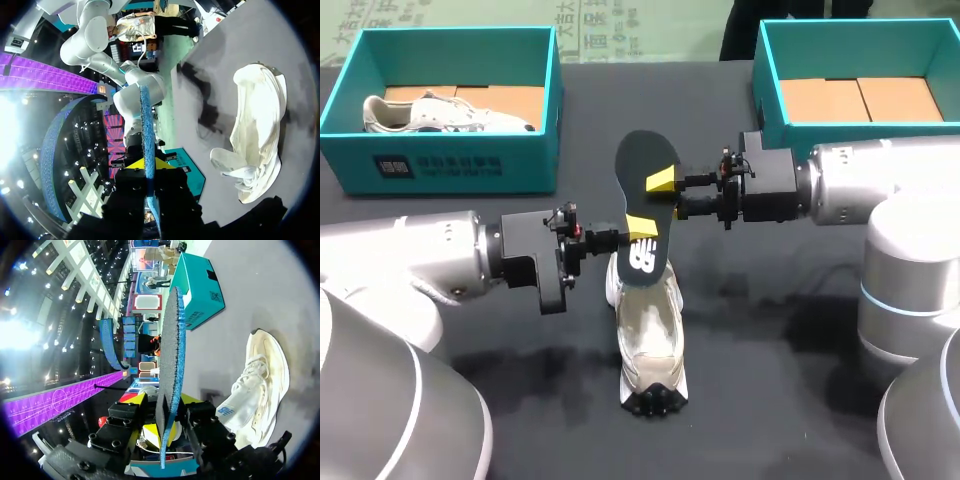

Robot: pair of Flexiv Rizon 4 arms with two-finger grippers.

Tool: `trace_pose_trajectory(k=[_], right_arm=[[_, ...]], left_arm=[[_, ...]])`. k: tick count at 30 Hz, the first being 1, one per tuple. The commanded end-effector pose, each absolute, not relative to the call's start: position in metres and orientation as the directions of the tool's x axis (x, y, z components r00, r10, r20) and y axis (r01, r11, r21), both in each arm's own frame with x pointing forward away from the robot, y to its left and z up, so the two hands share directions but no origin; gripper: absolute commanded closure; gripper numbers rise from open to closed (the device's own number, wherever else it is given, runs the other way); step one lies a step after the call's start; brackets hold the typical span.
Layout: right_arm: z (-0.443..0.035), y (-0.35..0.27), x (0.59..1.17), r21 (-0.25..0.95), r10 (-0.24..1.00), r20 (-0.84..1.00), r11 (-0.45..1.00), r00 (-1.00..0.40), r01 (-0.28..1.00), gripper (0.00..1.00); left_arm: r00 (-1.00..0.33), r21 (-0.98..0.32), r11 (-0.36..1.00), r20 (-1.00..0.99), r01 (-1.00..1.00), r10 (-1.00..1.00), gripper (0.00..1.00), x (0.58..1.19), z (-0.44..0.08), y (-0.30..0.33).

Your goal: Take the shoe out of the shoebox, open the shoe tongue, remove and reinsert the insole, then place the shoe into the shoebox

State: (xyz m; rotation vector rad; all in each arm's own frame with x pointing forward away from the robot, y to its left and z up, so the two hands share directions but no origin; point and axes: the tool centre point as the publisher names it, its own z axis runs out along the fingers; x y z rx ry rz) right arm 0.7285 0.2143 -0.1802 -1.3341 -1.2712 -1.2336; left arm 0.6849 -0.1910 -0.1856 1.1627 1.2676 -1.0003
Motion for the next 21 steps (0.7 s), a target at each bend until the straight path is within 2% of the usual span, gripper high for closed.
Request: trace_pose_trajectory(k=[1,6,7,13,17,21], right_arm=[[-0.1823,0.2207,0.7291,0.036,0.103,0.994,-0.086,-0.026,0.996,0.65],[-0.1818,0.2212,0.7306,0.040,0.100,0.995,-0.089,-0.031,0.995,0.82],[-0.1817,0.2211,0.7310,0.041,0.099,0.995,-0.090,-0.032,0.995,0.82],[-0.1815,0.2198,0.7328,0.045,0.092,0.995,-0.102,-0.035,0.994,0.78],[-0.1819,0.2188,0.7335,0.041,0.087,0.996,-0.107,-0.032,0.993,0.69],[-0.1827,0.2176,0.7334,0.032,0.084,0.996,-0.110,-0.022,0.993,0.70]], left_arm=[[0.075,0.085,0.167,-0.995,0.982,0.065,1.00,0.6839,-0.1862,-0.1921],[0.075,0.085,0.167,-0.995,0.982,0.065,1.00,0.6839,-0.1862,-0.1921],[0.075,0.085,0.167,-0.995,0.982,0.065,1.00,0.6839,-0.1862,-0.1921],[0.075,0.085,0.167,-0.995,0.982,0.065,1.00,0.6839,-0.1862,-0.1921],[0.075,0.085,0.167,-0.995,0.982,0.065,1.00,0.6839,-0.1862,-0.1921],[0.075,0.085,0.167,-0.995,0.982,0.065,1.00,0.6839,-0.1862,-0.1921]])
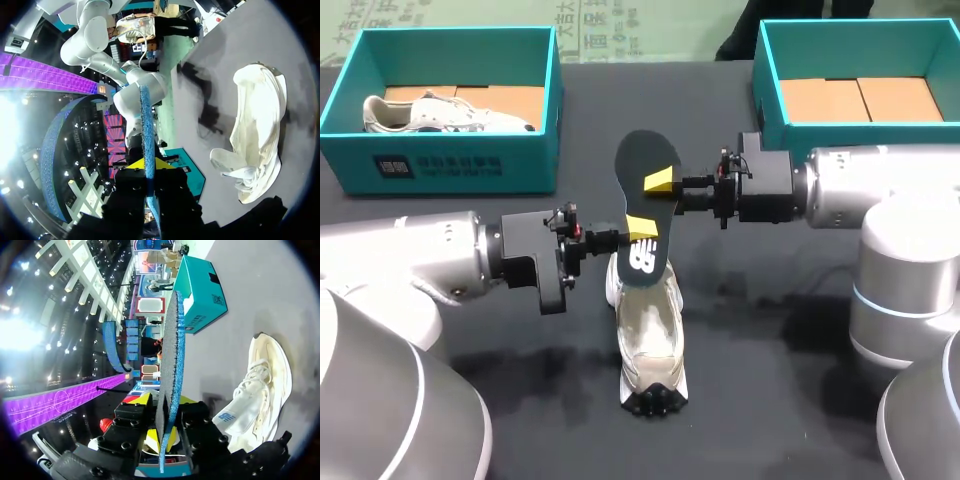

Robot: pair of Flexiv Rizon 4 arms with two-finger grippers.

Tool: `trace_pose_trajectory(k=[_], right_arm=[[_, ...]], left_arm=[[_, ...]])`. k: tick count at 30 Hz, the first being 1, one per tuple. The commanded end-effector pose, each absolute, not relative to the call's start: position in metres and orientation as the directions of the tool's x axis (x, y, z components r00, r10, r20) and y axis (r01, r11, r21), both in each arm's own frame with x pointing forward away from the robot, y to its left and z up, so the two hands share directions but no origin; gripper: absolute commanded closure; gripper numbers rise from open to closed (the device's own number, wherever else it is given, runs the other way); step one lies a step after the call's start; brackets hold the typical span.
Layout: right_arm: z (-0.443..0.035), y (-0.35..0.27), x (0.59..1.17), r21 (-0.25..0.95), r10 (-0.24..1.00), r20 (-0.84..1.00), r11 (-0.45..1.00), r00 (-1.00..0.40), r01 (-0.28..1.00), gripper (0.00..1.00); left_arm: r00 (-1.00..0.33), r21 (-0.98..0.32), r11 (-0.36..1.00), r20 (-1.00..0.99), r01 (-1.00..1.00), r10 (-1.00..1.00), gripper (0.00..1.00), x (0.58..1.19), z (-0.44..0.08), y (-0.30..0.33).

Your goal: Take the shoe out of the shoebox, open the shoe tongue, remove and reinsert the insole, then place the shoe into the shoebox

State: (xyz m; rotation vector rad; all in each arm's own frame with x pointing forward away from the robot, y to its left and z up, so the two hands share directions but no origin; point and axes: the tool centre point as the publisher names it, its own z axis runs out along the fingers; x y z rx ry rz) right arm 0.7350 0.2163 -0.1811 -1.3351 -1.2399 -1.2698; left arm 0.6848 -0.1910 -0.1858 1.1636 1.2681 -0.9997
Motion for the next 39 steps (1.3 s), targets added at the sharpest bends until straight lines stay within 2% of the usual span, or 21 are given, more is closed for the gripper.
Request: trace_pose_trajectory(k=[1,5,6,10,11,12,13,19,20,21,22,34,39], right_arm=[[-0.183,0.217,0.733,0.030,0.084,0.996,-0.111,-0.020,0.993,0.70],[-0.183,0.217,0.732,0.020,0.082,0.997,-0.113,-0.010,0.993,0.80],[-0.183,0.216,0.731,0.018,0.080,0.997,-0.114,-0.009,0.993,0.89],[-0.183,0.214,0.728,0.012,0.077,0.997,-0.121,-0.003,0.993,0.87],[-0.183,0.214,0.728,0.011,0.076,0.997,-0.123,-0.002,0.992,0.89],[-0.183,0.214,0.728,0.011,0.076,0.997,-0.124,-0.001,0.992,0.97],[-0.183,0.213,0.728,0.012,0.076,0.997,-0.126,-0.002,0.992,1.00],[-0.182,0.213,0.728,0.015,0.076,0.997,-0.122,-0.006,0.992,1.00],[-0.182,0.213,0.728,0.015,0.075,0.997,-0.121,-0.006,0.993,1.00],[-0.182,0.213,0.728,0.015,0.075,0.997,-0.120,-0.006,0.993,1.00],[-0.182,0.213,0.728,0.016,0.075,0.997,-0.119,-0.007,0.993,1.00],[-0.190,0.205,0.719,0.007,0.073,0.997,-0.138,0.003,0.990,1.00],[-0.193,0.206,0.713,-0.001,0.073,0.997,-0.146,0.012,0.989,1.00]], left_arm=[[0.075,0.085,0.167,-0.995,0.982,0.065,1.00,0.684,-0.186,-0.192],[0.075,0.085,0.167,-0.995,0.982,0.065,1.00,0.684,-0.186,-0.192],[0.075,0.085,0.167,-0.995,0.982,0.065,1.00,0.684,-0.186,-0.192],[0.075,0.085,0.167,-0.995,0.982,0.065,1.00,0.684,-0.186,-0.192],[0.075,0.085,0.167,-0.995,0.982,0.065,1.00,0.684,-0.186,-0.192],[0.075,0.085,0.167,-0.995,0.982,0.065,1.00,0.684,-0.186,-0.192],[0.075,0.085,0.167,-0.995,0.982,0.065,1.00,0.684,-0.186,-0.192],[0.075,0.085,0.167,-0.995,0.982,0.065,1.00,0.684,-0.186,-0.192],[0.075,0.085,0.167,-0.995,0.982,0.065,0.92,0.684,-0.186,-0.192],[0.071,0.085,0.159,-0.993,0.984,0.092,0.39,0.683,-0.185,-0.192],[0.072,0.087,0.152,-0.992,0.985,0.102,0.00,0.682,-0.183,-0.191],[0.030,0.052,0.080,-0.967,0.995,0.252,0.00,0.677,-0.140,-0.128],[0.017,0.029,0.022,-0.907,0.999,0.420,0.00,0.692,-0.122,-0.108]])
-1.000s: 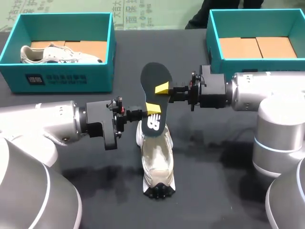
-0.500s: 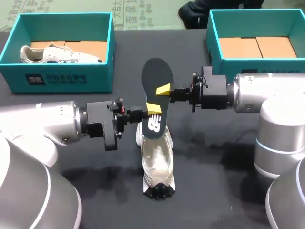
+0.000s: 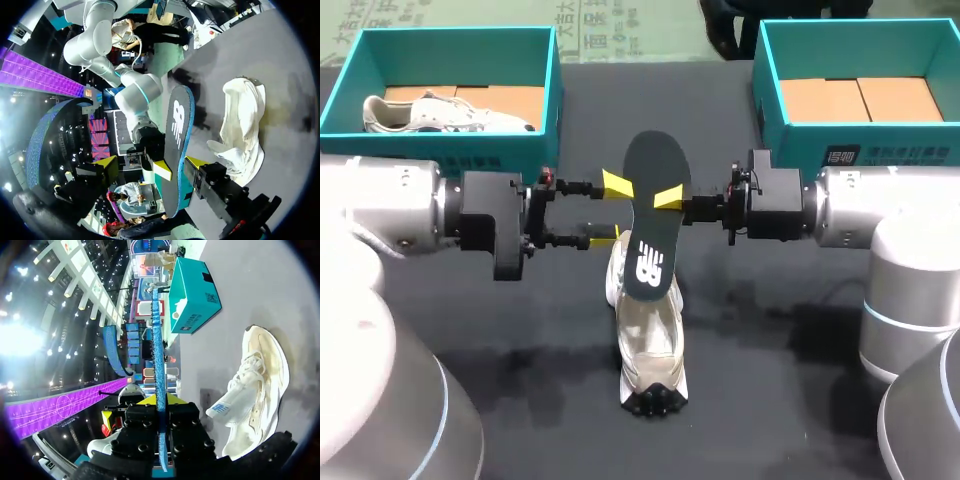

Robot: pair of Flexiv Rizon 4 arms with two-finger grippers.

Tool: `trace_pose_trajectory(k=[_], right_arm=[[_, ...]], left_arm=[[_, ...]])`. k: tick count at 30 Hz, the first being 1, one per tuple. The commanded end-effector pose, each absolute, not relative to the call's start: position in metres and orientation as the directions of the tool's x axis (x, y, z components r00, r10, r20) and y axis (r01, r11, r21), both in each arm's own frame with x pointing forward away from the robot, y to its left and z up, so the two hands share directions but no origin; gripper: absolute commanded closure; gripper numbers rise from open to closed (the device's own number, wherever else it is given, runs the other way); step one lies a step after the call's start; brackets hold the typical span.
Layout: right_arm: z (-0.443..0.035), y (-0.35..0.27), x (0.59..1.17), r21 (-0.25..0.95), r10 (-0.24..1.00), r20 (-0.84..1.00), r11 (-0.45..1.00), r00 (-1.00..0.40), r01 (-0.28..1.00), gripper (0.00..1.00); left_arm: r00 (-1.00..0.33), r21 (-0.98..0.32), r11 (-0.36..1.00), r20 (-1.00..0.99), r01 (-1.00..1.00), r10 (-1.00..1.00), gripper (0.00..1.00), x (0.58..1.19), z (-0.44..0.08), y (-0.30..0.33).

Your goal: Take the shoe out of the shoebox, open the shoe tongue, remove and reinsert the insole, then place the shoe into the shoebox

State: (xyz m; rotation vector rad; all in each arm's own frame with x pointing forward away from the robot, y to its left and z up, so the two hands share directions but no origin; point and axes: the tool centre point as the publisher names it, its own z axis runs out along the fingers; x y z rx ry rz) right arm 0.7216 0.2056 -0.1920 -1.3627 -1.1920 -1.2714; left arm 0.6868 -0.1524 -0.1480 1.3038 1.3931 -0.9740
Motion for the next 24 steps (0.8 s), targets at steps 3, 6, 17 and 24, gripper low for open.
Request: trace_pose_trajectory(k=[3,6,17,24], right_arm=[[-0.196,0.208,0.711,-0.014,0.075,0.997,-0.149,0.025,0.989,1.00],[-0.197,0.208,0.710,-0.016,0.074,0.997,-0.151,0.027,0.988,1.00],[-0.197,0.208,0.710,-0.016,0.074,0.997,-0.151,0.027,0.988,1.00],[-0.199,0.217,0.698,-0.045,0.082,0.995,-0.149,0.058,0.988,1.00]], left_arm=[[0.192,0.196,-0.056,-0.796,0.979,0.574,0.00,0.699,-0.107,-0.102],[0.192,0.196,-0.056,-0.796,0.979,0.574,0.00,0.699,-0.107,-0.102],[0.174,0.176,-0.056,-0.785,0.983,0.594,0.00,0.701,-0.106,-0.106],[0.001,-0.037,-0.032,-0.630,0.999,0.777,0.00,0.732,-0.103,-0.125]])
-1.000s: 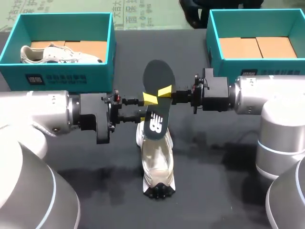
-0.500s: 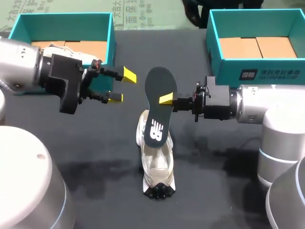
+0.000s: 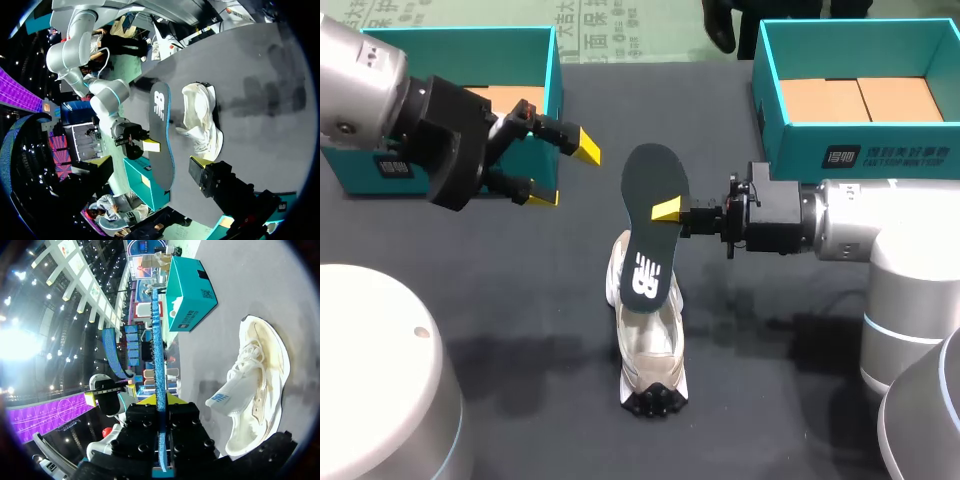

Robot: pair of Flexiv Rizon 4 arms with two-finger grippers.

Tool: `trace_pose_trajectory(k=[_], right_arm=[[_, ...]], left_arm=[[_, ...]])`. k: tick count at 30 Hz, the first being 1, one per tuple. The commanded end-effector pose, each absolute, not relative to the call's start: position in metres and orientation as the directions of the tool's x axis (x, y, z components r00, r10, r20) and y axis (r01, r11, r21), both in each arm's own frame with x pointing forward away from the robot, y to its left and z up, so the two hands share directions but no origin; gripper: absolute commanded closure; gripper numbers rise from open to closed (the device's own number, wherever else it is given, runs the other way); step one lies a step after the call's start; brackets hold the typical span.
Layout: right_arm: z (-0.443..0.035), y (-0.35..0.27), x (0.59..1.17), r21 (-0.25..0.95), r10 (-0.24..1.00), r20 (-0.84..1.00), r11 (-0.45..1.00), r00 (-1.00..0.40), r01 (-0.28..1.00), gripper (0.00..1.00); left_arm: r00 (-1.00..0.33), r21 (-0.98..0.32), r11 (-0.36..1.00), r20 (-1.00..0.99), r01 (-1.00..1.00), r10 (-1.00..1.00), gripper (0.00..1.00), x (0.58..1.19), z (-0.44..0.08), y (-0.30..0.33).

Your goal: Take the shoe out of the shoebox, open the shoe tongue, remove and reinsert the insole, then place the shoe into the shoebox

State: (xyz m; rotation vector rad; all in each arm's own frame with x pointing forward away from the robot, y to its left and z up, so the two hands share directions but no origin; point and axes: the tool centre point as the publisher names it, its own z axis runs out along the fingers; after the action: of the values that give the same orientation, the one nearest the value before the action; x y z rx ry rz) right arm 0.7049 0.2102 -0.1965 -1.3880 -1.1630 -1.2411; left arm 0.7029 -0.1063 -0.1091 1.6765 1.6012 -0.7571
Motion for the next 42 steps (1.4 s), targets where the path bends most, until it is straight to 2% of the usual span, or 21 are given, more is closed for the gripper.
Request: trace_pose_trajectory(k=[1,7,14,21,25,33,42], right_arm=[[-0.201,0.218,0.697,-0.051,0.083,0.994,-0.149,0.064,0.988,1.00],[-0.207,0.223,0.691,-0.063,0.075,0.994,-0.150,0.075,0.987,1.00],[-0.212,0.227,0.689,-0.075,0.075,0.993,-0.150,0.087,0.986,1.00],[-0.212,0.227,0.689,-0.075,0.075,0.993,-0.150,0.087,0.986,1.00],[-0.212,0.227,0.689,-0.075,0.075,0.993,-0.150,0.087,0.986,1.00],[-0.212,0.227,0.689,-0.075,0.075,0.993,-0.150,0.087,0.986,1.00],[-0.212,0.227,0.689,-0.075,0.075,0.993,-0.150,0.087,0.986,1.00]], left_arm=[[0.007,-0.032,-0.032,-0.587,0.999,0.809,0.00,0.735,-0.101,-0.129],[0.039,-0.030,-0.060,-0.456,0.998,0.889,0.00,0.751,-0.085,-0.143],[0.062,-0.048,-0.072,-0.182,0.996,0.981,0.00,0.764,-0.070,-0.158],[0.102,-0.033,-0.100,0.075,0.994,0.992,0.00,0.759,-0.071,-0.168],[0.114,-0.076,-0.104,0.137,0.992,0.984,0.00,0.757,-0.076,-0.170],[0.118,-0.069,-0.104,0.242,0.992,0.963,0.00,0.755,-0.076,-0.177],[0.098,-0.096,-0.074,0.273,0.993,0.957,0.00,0.756,-0.081,-0.179]])
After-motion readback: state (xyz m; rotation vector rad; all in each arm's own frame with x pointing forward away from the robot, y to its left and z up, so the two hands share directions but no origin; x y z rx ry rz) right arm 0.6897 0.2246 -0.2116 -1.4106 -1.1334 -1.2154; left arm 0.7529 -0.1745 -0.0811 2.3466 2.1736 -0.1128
